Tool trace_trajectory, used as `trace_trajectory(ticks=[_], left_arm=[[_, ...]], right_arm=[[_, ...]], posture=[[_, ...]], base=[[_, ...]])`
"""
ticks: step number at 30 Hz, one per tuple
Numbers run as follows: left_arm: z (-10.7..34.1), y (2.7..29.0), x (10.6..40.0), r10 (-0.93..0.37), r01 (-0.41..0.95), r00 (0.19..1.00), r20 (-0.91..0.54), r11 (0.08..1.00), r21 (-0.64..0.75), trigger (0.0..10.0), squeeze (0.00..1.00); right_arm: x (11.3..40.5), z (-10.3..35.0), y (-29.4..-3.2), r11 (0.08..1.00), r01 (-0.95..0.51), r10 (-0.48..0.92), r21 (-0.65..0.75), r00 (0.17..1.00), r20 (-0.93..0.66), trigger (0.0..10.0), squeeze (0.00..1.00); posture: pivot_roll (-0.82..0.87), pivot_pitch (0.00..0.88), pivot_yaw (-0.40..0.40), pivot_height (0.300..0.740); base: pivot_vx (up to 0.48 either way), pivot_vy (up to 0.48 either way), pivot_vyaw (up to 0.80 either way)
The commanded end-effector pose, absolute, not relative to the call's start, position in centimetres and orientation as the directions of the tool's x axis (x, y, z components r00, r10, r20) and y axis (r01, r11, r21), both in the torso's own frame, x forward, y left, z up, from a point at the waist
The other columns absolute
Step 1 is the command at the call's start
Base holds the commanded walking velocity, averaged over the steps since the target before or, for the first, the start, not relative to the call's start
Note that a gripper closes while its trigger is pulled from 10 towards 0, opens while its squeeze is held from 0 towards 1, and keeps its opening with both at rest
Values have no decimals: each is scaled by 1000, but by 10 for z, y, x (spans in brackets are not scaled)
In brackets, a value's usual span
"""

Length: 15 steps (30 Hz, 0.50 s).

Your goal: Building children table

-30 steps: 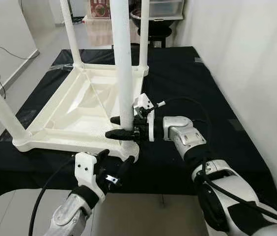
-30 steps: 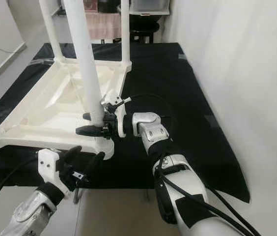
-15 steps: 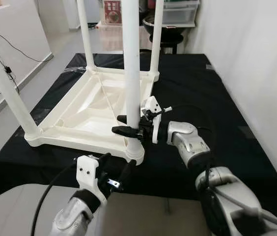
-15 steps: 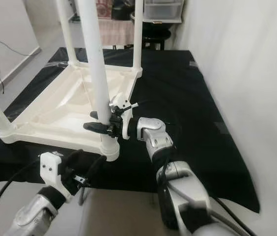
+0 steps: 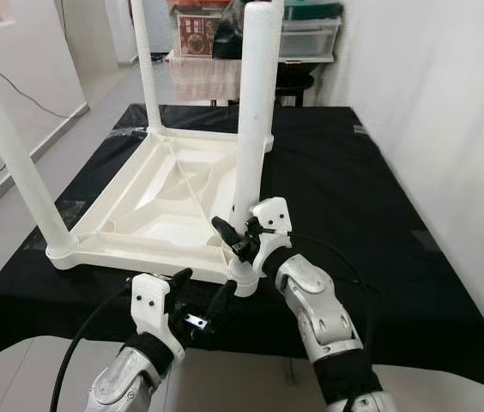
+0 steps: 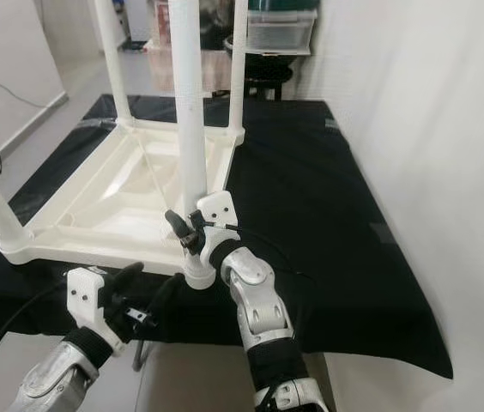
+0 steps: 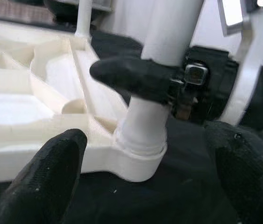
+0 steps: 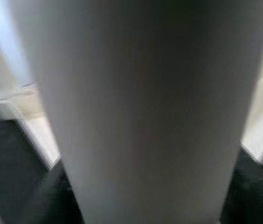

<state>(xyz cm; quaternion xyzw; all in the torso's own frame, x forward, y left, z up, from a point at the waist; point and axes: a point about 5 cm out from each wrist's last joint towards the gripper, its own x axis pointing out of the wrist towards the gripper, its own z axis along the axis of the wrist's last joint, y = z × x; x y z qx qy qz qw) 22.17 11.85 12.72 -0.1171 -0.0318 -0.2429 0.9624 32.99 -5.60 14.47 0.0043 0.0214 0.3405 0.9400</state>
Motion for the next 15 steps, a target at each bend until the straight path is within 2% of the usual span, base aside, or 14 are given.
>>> trace_trajectory(ticks=[1,2,4,5,6,7,8,9,11,13,15], left_arm=[[125,119,222,-457,470,882,111,857,-212,10000,0],[125,119,222,-457,471,882,111,857,-212,10000,0],[125,119,222,-457,471,882,111,857,-212,10000,0],[125,119,223,-458,471,882,111,856,-212,10000,0],[125,119,223,-458,471,882,111,856,-212,10000,0],[125,119,223,-458,471,882,110,856,-212,10000,0],[125,119,224,-458,471,882,110,856,-212,10000,0],[124,119,224,-458,471,882,110,857,-210,10000,0],[124,119,224,-458,471,882,110,857,-210,10000,0],[124,119,225,-457,470,883,109,858,-208,10000,0],[124,118,225,-457,470,883,109,858,-207,10000,0]], right_arm=[[334,164,-44,676,-735,735,46,678,20,10000,1000],[336,170,-44,616,-786,785,55,618,40,10000,1000],[336,170,-44,616,-786,785,55,618,40,10000,1000],[339,176,-45,565,-824,822,45,566,57,10000,1000],[339,176,-45,565,-824,822,45,566,57,10000,1000],[344,183,-47,504,-863,861,23,504,65,10000,561],[349,190,-50,449,-893,892,-26,447,66,10000,0],[352,194,-51,355,-933,935,-61,352,47,10000,0],[352,194,-51,355,-933,935,-61,352,47,10000,0],[355,194,-53,221,-970,974,-100,225,-32,10000,0],[357,191,-53,188,-978,978,-90,195,-78,10000,0]], posture=[[14,67,-18,740],[14,66,-17,740],[14,66,-17,740],[15,62,-16,740],[15,62,-16,740],[18,60,-18,740],[18,58,-20,740],[23,50,-16,740],[23,50,-16,740],[27,47,-18,740],[34,43,-18,740]], base=[[0,0,0],[0,0,0],[0,0,0],[0,0,0],[0,0,0],[0,0,0],[0,0,0],[0,0,0],[0,0,0],[0,0,0],[0,0,0]])
